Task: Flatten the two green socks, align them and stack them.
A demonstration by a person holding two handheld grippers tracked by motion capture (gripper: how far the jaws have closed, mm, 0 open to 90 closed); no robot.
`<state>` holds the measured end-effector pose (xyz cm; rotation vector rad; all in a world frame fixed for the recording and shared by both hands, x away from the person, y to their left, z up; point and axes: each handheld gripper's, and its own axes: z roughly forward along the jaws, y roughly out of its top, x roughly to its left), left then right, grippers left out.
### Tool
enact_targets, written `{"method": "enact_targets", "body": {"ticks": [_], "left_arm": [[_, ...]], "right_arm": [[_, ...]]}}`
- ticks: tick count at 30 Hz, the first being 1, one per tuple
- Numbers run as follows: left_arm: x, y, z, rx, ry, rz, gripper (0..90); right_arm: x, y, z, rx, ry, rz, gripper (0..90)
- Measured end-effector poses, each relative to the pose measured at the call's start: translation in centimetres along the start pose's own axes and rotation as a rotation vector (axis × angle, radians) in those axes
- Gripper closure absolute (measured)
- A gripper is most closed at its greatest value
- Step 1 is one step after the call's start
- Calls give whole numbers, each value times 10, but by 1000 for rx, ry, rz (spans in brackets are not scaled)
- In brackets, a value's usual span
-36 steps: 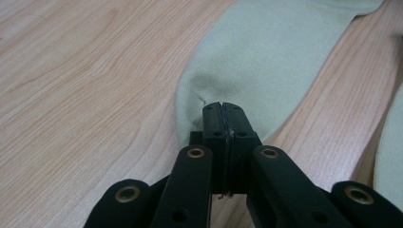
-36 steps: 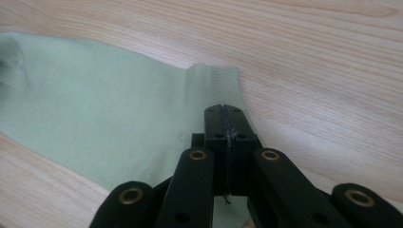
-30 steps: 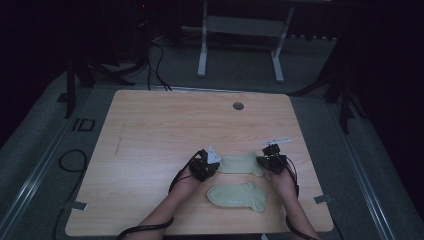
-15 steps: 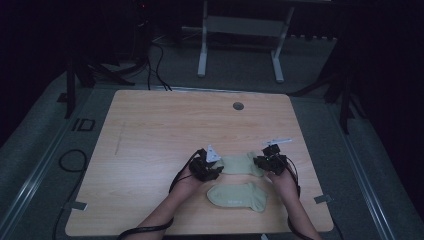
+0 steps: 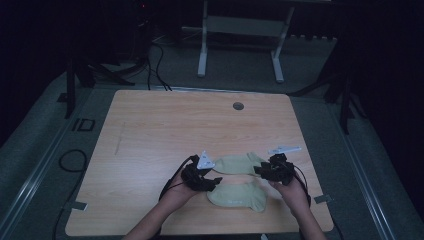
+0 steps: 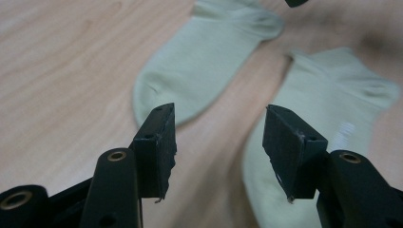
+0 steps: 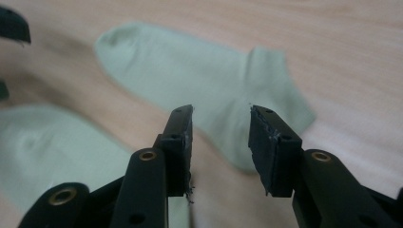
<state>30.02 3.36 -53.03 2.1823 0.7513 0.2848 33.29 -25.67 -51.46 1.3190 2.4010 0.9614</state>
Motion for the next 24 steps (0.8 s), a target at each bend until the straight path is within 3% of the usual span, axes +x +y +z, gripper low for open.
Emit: {"method": "enact_targets", "body": {"ticks": [9,13,17,20,24], "left_arm": [[-11,-25,-1,64,-22,-35,468],[-14,-33,4,98,-28,-13,505],[-16,-36,7,127,-23,13,590],[-19,-36,9,129,-44,16,700],[-22,-34,10,130,-31,14,837]], "right_arm": [[11,-38,-9,21,42,-14,602],[13,-59,-10,56,39,-16,642],[15,-66,-8,78,10,-38,679],[17,-69,-8,71,-13,-55,725],[21,-68,-7,75,-33,-78,821]]}}
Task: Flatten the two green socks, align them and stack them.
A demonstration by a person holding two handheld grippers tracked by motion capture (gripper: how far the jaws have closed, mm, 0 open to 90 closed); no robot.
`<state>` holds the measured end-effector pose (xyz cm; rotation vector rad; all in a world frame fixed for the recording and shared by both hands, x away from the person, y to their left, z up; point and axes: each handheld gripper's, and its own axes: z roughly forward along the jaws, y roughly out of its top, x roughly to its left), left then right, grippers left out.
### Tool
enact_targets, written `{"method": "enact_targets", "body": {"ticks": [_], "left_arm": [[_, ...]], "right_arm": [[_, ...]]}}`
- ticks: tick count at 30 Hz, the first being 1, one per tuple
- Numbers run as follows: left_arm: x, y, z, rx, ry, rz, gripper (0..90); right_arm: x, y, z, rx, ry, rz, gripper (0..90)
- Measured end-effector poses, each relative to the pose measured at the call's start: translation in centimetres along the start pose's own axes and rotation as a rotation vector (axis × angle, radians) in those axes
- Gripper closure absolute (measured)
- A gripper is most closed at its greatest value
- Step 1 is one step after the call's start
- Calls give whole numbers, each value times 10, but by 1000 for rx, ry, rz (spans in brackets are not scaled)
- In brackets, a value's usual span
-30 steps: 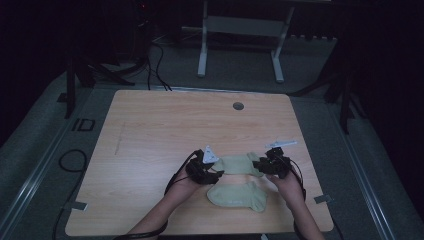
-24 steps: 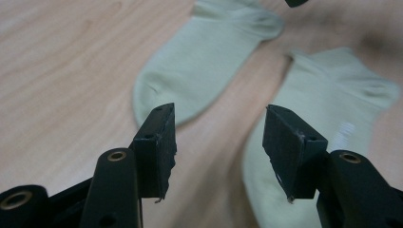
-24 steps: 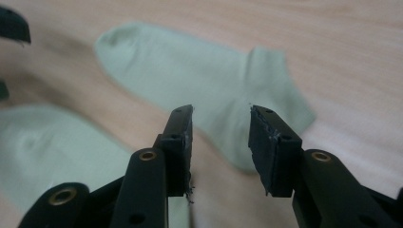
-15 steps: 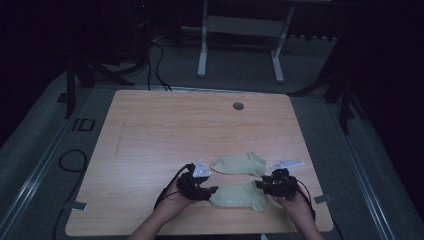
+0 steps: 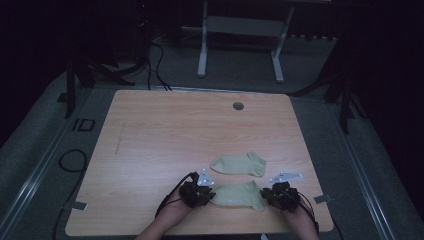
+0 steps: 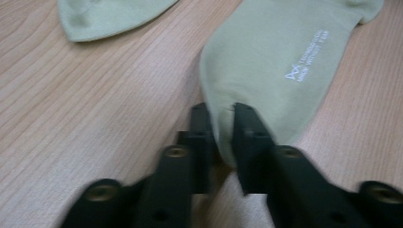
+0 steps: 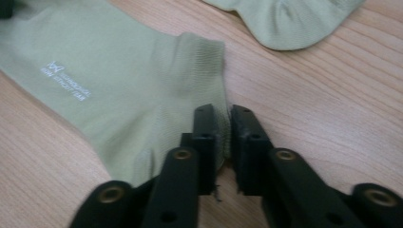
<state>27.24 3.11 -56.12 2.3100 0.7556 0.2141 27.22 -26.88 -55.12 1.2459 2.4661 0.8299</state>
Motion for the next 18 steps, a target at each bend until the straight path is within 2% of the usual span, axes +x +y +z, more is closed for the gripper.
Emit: {"method": "enact_targets", "body": {"ticks": [2,3,7,10,14,18], "left_arm": [[0,1,-1,-13,-2,-27,874],[1,2,-2,-16,7,-26,877],[4,8,-8,-49,30,-47,879],[12,22,-15,-86,61,-61,879],[21,39,-13,-93,75,-60,879],[36,55,-8,-90,103,-71,879]], "right_arm": [[2,2,-1,7,-5,-4,844],[2,4,-3,5,-1,-9,846],[-2,14,-14,-36,10,2,847],[-11,27,-23,-71,13,19,847],[-23,47,-27,-97,-4,26,847],[-38,65,-21,-96,-15,60,846]]}}
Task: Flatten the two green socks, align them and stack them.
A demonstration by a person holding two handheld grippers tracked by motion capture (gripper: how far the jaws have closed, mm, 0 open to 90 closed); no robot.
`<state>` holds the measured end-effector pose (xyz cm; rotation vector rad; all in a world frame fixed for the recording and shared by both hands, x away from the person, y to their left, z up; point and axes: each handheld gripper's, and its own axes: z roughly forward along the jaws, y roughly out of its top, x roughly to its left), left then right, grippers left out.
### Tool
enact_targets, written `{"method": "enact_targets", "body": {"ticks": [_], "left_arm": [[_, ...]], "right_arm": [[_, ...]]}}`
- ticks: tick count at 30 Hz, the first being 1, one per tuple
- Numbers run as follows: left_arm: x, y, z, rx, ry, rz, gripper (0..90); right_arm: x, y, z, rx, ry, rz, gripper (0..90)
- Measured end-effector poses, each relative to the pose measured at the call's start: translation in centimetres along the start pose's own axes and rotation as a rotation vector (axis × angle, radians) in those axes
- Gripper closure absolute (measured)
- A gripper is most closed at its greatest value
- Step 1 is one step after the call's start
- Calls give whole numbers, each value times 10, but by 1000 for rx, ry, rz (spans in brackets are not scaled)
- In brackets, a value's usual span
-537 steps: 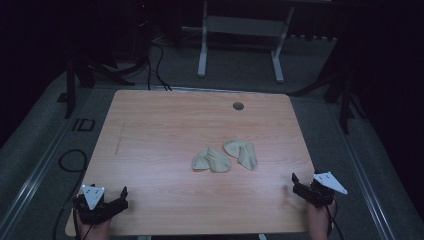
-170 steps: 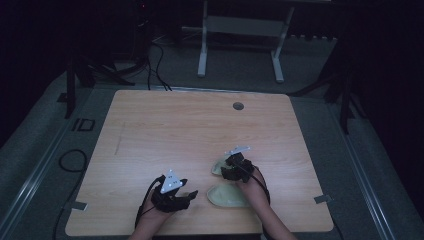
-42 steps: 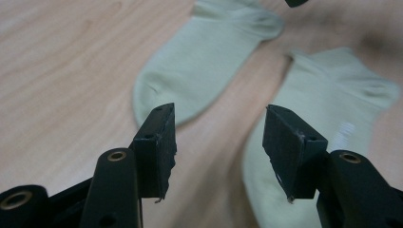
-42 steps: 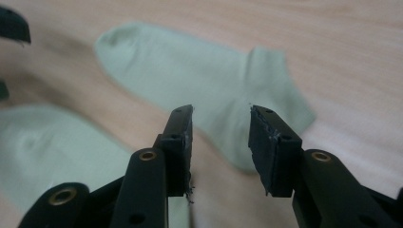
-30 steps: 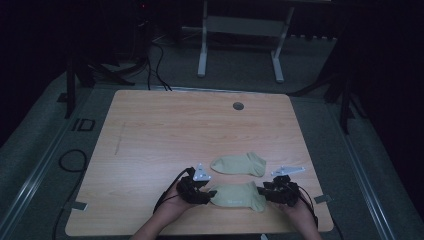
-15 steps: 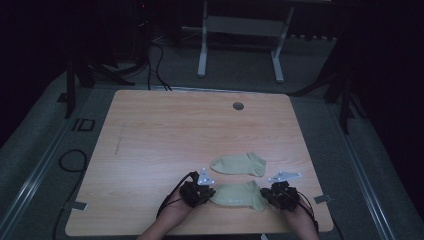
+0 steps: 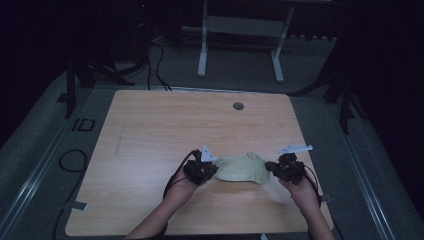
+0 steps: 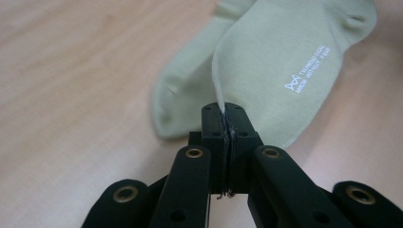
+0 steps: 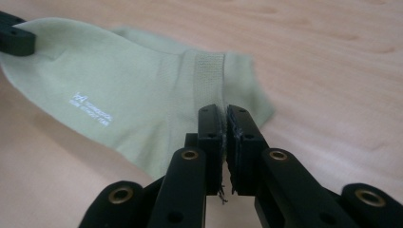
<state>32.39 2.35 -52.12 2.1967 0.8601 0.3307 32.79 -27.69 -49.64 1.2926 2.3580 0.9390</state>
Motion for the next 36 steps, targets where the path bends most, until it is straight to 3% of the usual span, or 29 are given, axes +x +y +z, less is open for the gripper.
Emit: {"method": "enact_targets", "body": {"ticks": [4,8,12,19,21,24,27,29,31,33,35,36], "left_arm": [[9,7,10,19,11,-7,878],[16,6,24,49,22,-22,878],[18,3,35,66,31,-15,877],[25,0,44,66,36,-39,860],[26,0,44,60,36,-47,682],[25,-2,41,27,70,-54,563],[24,-3,35,-7,65,-80,430],[24,-4,30,-18,66,-83,390],[24,-6,27,-17,34,-86,319],[23,-7,25,-15,41,-69,260],[24,-8,21,-38,54,-82,211],[25,-9,20,-42,54,-95,211]], "right_arm": [[-13,14,11,11,-8,29,846],[-24,21,30,58,-6,53,844],[-27,20,45,91,-17,65,841],[-31,17,60,112,-20,85,835],[-30,17,62,124,-19,81,760],[-29,17,60,111,-20,76,635],[-27,18,56,88,-31,58,520],[-27,18,53,74,-37,54,460],[-28,18,50,68,-24,64,387],[-29,16,48,58,-5,67,326],[-29,15,47,51,1,66,284],[-26,13,45,44,17,43,227]]}}
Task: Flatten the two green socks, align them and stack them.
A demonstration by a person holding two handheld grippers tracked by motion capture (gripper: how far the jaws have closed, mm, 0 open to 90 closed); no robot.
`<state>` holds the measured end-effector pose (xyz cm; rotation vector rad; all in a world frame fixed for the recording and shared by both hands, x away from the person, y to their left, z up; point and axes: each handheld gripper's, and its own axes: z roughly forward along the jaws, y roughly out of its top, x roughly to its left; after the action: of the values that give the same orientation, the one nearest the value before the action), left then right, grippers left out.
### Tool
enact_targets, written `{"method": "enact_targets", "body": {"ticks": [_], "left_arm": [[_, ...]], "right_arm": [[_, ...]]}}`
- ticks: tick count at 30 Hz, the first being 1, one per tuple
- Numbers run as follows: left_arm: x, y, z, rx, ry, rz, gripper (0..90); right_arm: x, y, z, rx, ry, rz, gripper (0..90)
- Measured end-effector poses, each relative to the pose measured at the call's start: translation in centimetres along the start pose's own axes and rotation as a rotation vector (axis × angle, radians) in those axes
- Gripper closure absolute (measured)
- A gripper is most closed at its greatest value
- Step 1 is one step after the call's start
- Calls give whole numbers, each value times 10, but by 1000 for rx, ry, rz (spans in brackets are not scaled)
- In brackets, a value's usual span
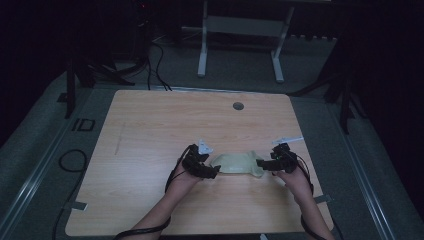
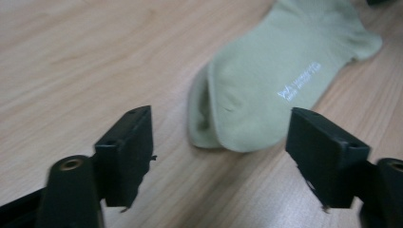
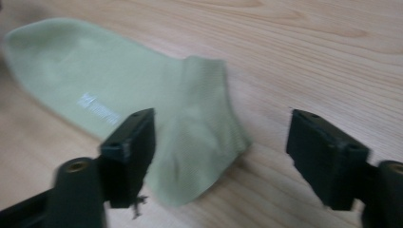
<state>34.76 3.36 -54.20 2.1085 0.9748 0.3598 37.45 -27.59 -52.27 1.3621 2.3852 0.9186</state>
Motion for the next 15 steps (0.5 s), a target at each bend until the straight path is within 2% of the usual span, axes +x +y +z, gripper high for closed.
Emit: {"method": "enact_targets", "body": {"ticks": [2,3,7,9,15], "left_arm": [[0,-2,-3,-10,7,-5,147],[0,-3,-4,-13,9,0,146],[0,-10,-8,-29,-1,-18,139],[0,-14,-10,-28,0,-8,139],[3,-28,-19,-18,-7,-25,139]], "right_arm": [[2,-3,-2,-21,20,-6,208],[2,-4,-3,-24,17,-2,198],[8,-11,-4,-33,30,-43,145],[10,-14,-5,-32,45,-61,141],[19,-26,-13,-66,74,-98,136]]}}
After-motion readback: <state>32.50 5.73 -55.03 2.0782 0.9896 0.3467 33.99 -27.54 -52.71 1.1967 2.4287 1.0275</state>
